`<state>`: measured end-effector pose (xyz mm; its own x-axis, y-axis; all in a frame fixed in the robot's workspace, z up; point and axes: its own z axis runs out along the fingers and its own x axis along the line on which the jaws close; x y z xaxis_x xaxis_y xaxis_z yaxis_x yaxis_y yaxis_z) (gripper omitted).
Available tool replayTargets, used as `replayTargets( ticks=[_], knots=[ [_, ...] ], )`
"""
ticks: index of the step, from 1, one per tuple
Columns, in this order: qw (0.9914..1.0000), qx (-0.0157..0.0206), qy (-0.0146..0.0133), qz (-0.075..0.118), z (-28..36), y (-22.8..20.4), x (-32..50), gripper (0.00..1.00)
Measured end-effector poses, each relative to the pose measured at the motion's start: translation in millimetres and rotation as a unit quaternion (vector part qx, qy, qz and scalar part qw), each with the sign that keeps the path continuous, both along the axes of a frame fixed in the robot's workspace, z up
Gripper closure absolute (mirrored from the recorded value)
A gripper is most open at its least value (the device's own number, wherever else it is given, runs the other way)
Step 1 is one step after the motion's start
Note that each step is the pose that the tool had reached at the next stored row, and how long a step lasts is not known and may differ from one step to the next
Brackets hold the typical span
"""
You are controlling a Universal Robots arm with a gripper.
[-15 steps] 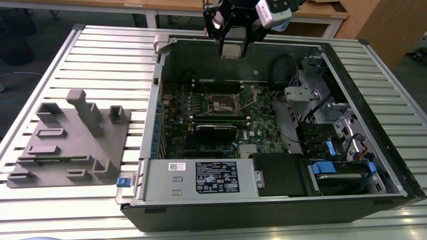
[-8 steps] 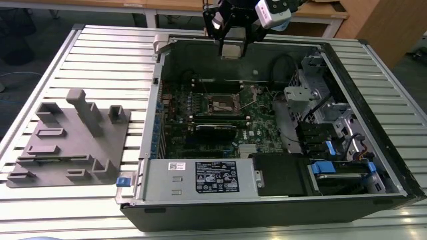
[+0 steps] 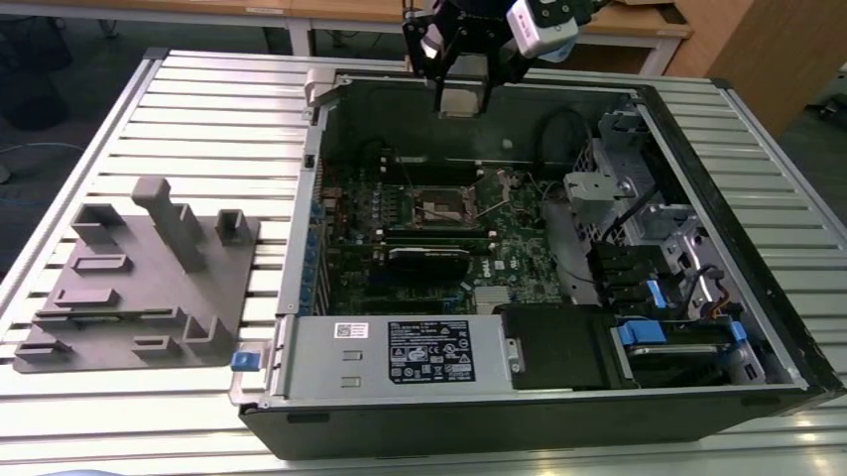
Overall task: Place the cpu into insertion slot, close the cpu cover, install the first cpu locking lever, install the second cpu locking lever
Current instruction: 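Place the cpu into insertion slot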
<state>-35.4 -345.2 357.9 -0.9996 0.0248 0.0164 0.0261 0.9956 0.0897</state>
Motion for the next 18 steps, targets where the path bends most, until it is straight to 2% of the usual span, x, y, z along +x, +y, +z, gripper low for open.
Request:
replayTargets(
  ticks=[10,18],
  knots=[
    [1.0,-0.0001,-0.0028,0.0,-12.5,0.0,0.0,0.46],
    [1.0,-0.0002,-0.0029,0.0,-12.7,0.0,0.0,0.46]
  ],
)
